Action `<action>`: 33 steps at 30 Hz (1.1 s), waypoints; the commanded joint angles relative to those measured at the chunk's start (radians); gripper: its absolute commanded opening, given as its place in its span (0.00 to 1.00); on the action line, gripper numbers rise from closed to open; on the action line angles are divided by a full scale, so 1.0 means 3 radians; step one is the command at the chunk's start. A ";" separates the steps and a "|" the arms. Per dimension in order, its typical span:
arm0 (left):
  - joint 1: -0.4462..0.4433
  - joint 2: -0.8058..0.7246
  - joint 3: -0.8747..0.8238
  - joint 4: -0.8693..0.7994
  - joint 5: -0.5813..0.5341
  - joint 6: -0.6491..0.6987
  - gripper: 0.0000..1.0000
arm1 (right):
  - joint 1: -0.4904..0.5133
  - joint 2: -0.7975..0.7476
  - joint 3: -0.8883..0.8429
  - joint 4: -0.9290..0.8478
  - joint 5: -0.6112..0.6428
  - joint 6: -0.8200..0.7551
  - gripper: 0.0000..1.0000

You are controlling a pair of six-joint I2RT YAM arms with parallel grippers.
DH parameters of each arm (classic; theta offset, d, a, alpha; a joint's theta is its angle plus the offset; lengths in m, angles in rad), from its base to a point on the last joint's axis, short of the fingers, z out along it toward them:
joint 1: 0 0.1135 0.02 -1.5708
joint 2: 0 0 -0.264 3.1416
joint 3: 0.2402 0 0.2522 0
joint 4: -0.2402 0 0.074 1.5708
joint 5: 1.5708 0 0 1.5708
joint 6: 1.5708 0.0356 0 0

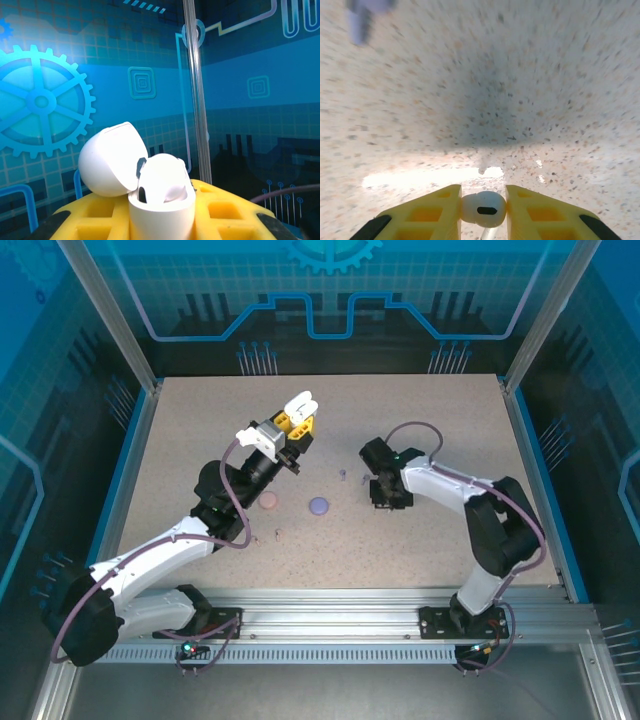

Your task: Insert the wireless bluetooth earbuds into the charging case

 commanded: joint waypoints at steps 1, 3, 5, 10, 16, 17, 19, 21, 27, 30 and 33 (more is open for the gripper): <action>-0.0028 -0.0009 0.0063 0.0044 0.0076 0.0001 0.00 | 0.0092 -0.0349 0.0096 0.0098 0.0205 -0.0163 0.27; -0.0027 -0.0009 0.0067 0.0041 0.0089 -0.0003 0.00 | 0.0141 -0.0561 0.0200 0.0142 0.0241 -0.0261 0.27; -0.0026 -0.0013 0.0070 0.0033 0.0093 -0.0006 0.00 | 0.0165 -0.0747 0.0318 0.0174 0.0249 -0.0347 0.27; -0.0026 -0.0003 0.0086 0.0021 0.0113 -0.0005 0.00 | 0.0189 -0.1143 0.0671 0.0380 0.0141 -0.0667 0.27; -0.0028 0.0044 0.0117 0.0017 0.0160 -0.0026 0.00 | 0.0194 -0.1380 0.1043 0.0759 -0.0153 -0.1046 0.28; -0.0026 0.0056 0.0123 0.0004 0.0172 -0.0035 0.00 | 0.0199 -0.1402 0.1102 0.0827 -0.0212 -0.1104 0.28; -0.0026 0.0066 0.0127 -0.0011 0.0185 -0.0048 0.00 | 0.0204 -0.1446 0.1210 0.0966 -0.0302 -0.1199 0.28; -0.0025 0.0094 0.0136 -0.0003 0.0195 -0.0056 0.00 | 0.0220 -0.1492 0.1272 0.1146 -0.0412 -0.1299 0.28; -0.0028 0.0195 0.0189 -0.0007 0.0255 -0.0098 0.00 | 0.0305 -0.1583 0.1333 0.1645 -0.0730 -0.1505 0.28; -0.0031 0.0237 0.0218 -0.0006 0.0272 -0.0112 0.00 | 0.0354 -0.1604 0.1333 0.1847 -0.0872 -0.1562 0.28; -0.0029 0.0263 0.0247 -0.0012 0.0292 -0.0127 0.00 | 0.0383 -0.1607 0.1339 0.1982 -0.0996 -0.1580 0.28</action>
